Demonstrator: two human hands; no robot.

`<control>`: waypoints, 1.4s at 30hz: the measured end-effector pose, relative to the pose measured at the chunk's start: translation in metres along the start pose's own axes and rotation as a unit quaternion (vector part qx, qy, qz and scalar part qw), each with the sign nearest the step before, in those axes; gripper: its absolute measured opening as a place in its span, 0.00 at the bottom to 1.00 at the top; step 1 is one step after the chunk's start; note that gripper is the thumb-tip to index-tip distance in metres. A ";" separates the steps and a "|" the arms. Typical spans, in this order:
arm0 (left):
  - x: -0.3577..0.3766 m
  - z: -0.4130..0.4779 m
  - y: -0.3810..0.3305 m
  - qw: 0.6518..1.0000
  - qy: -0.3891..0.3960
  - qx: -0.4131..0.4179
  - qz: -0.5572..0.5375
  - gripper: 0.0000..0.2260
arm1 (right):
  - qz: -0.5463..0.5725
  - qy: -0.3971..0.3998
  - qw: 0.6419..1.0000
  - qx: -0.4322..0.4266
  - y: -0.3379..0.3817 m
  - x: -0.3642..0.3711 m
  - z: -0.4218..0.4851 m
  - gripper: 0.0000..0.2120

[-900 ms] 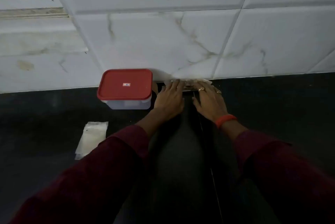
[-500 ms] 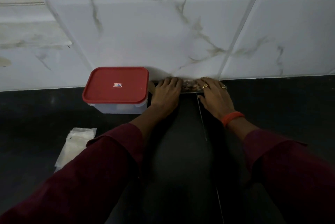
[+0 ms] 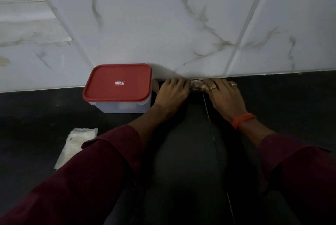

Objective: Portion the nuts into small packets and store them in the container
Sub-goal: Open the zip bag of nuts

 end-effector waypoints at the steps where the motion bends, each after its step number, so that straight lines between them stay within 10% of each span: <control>1: -0.004 -0.004 -0.002 1.000 -0.007 0.003 -0.005 0.19 | 0.007 -0.002 1.000 0.007 0.002 -0.003 -0.005 0.21; 18: -0.103 -0.205 -0.019 0.974 0.072 -0.106 -0.185 0.26 | 0.171 0.027 0.985 0.004 0.136 -0.116 -0.117 0.19; 42: -0.085 -0.301 -0.019 0.971 -0.067 -0.084 -0.211 0.29 | 0.296 0.021 0.954 -0.043 0.174 -0.111 -0.163 0.20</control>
Point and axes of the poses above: each hand's wrist, its own z-axis towards the middle knuckle, its own x-axis out of the palm, y = z × x, the point moved 3 cm from there along z, towards the middle knuckle, and after that the axes turned 1 degree about -y, right-handed, at the moved point
